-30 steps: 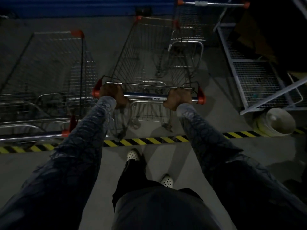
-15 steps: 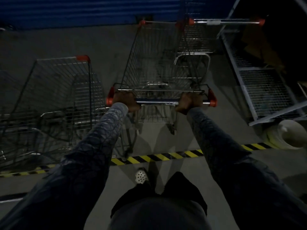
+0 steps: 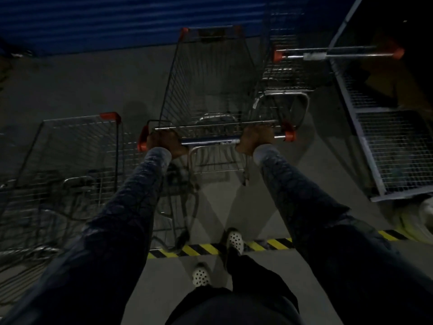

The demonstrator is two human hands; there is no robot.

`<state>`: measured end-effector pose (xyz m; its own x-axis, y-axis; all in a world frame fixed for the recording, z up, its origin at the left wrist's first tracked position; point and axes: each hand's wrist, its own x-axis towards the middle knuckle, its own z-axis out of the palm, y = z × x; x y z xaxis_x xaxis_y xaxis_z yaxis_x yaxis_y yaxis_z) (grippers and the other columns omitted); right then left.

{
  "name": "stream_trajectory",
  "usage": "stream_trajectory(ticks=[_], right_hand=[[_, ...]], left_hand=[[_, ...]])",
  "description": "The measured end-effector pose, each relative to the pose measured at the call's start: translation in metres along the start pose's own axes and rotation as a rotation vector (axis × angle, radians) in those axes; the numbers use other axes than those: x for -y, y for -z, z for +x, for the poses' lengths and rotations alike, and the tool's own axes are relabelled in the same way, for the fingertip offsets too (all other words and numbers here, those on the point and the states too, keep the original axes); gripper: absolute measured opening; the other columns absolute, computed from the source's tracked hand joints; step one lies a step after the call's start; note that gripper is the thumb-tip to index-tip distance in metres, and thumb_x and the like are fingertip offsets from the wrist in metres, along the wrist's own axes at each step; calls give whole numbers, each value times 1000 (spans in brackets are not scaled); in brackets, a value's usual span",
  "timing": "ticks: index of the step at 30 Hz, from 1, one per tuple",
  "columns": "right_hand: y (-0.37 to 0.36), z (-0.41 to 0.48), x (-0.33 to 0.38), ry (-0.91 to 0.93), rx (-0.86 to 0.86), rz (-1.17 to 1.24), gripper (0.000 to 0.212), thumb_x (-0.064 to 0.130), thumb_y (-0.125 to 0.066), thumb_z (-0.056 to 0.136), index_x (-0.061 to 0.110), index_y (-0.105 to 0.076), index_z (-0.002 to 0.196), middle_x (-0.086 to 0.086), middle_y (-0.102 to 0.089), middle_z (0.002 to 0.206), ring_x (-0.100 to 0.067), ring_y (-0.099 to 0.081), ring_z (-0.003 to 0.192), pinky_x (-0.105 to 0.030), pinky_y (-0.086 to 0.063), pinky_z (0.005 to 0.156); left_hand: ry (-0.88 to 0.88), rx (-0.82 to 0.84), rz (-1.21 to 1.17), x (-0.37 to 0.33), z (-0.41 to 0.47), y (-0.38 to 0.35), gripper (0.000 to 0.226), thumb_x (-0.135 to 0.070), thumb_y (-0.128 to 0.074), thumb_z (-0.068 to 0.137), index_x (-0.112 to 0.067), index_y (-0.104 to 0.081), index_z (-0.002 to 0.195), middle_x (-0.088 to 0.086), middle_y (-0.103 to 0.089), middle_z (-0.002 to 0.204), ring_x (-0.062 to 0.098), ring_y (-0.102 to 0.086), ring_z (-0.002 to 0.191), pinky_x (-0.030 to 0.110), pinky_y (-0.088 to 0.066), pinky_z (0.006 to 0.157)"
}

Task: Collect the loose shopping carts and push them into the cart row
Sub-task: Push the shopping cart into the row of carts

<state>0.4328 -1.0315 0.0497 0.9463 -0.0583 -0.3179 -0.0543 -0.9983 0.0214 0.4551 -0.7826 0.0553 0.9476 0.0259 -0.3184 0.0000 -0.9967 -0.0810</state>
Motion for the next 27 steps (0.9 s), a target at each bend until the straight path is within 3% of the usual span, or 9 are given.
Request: stream_trajectory(ticks=[3, 5, 7, 9, 10, 12, 16, 22, 27], right_hand=[[3, 34, 0, -9, -23, 32, 54, 52, -60, 87, 14, -64, 125, -13, -64, 129, -35, -60, 120, -45, -44, 100], [6, 58, 0, -16, -33, 48, 57, 53, -62, 85, 16, -62, 127, -13, -62, 133, -35, -57, 123, -51, -37, 107], [13, 85, -1, -43, -24, 18, 63, 56, -61, 85, 17, -57, 134, -13, -57, 140, -35, -51, 131, -59, -20, 115], [19, 108, -1, -63, 0, -32, 66, 58, -57, 87, 17, -53, 138, -12, -56, 142, -35, -48, 134, -62, -12, 117], [21, 118, -1, -62, -9, -44, 64, 57, -56, 88, 17, -54, 137, -11, -57, 140, -35, -49, 133, -62, -11, 117], [24, 137, 0, -68, -56, -36, 55, 52, -54, 89, 17, -58, 131, -10, -61, 134, -35, -50, 131, -62, -10, 117], [30, 167, -1, -92, -67, -20, 48, 49, -52, 90, 19, -61, 126, -7, -64, 129, -34, -46, 131, -60, -8, 117], [39, 201, 2, -90, -45, -36, 57, 45, -48, 94, 16, -49, 143, -13, -45, 150, -38, -31, 143, -63, -6, 117], [40, 219, 2, -103, -38, 12, 59, 47, -53, 91, 20, -49, 143, -14, -39, 154, -38, -22, 147, -65, -2, 116]], left_hand=[[6, 21, 8, -2, 34, 12, 60, -59, -62, 82, -20, -63, 128, 8, -63, 133, 29, -55, 128, 43, -35, 113], [10, 58, 39, -1, 57, 20, 68, -73, -58, 77, -27, -64, 126, 1, -64, 132, 23, -54, 129, 49, -20, 120], [-23, 84, 83, 2, 84, 24, 93, -99, -36, 61, -33, -66, 120, -5, -65, 128, 21, -55, 127, 56, -14, 119], [-87, 82, 76, 3, 107, 30, 121, -111, -6, 40, -30, -67, 106, -1, -67, 119, 26, -59, 119, 58, -24, 116], [-109, 85, 44, 3, 119, 32, 124, -111, -1, 35, -28, -67, 100, 2, -68, 115, 28, -61, 116, 57, -30, 113], [-108, 91, 20, -2, 136, 41, 120, -109, -5, 41, -27, -67, 102, 6, -68, 118, 29, -60, 117, 55, -30, 113], [-44, 69, 67, -16, 158, 50, 118, -109, -4, 50, -31, -66, 114, -2, -66, 125, 22, -55, 127, 56, -9, 118], [8, -52, 62, -26, 173, 51, 103, -96, -11, 74, -26, -52, 137, 4, -53, 143, 26, -43, 137, 52, -13, 118], [31, -186, -102, -25, 181, 28, 69, -65, -35, 98, -9, -50, 135, 17, -44, 145, 33, -35, 138, 45, -13, 116]])
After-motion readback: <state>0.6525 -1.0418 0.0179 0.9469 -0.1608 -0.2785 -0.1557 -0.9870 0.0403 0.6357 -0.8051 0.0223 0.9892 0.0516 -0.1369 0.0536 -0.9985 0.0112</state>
